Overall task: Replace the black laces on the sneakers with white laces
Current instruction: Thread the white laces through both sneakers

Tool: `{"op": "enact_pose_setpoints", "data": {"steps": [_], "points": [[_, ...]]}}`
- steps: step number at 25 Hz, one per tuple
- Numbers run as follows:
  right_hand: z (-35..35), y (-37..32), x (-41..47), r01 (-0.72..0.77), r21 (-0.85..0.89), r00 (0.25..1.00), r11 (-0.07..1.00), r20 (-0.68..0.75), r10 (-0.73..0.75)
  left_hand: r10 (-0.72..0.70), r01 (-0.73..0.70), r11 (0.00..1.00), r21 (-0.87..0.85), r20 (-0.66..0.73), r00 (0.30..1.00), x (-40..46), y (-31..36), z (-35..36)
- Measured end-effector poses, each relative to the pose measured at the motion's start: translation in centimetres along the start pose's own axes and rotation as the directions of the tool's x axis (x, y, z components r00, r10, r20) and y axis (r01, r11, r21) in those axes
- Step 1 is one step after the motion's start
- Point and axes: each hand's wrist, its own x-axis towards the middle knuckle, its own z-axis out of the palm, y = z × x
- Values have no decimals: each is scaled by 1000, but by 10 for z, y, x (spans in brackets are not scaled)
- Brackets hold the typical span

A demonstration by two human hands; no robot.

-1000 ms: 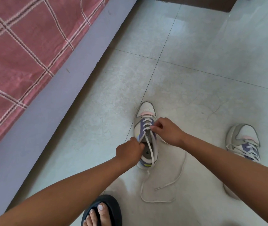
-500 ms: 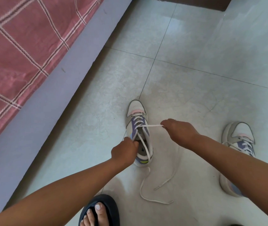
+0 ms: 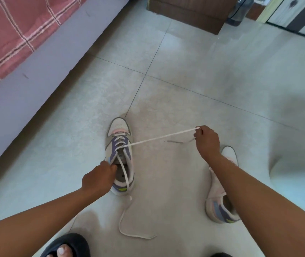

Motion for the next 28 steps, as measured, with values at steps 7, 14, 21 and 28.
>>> {"op": "enact_pose_setpoints", "data": {"steps": [7,14,21,28], "points": [[-35,32,24,-309,550,944,776,78,321,-15,14,999,-38,-38,999,14,-18,-9],[-53,37,25,-303,475,937,826,-7,348,-56,51,996,-73,-74,996,26,-29,-18],[-45,37,28,-487,477,870,732,193,454,-52,46,996,-81,-73,996,23,-27,-25],[40,-12,-31,-699,316,697,642,502,512,-109,111,993,-35,58,992,-7,-2,-8]]}}
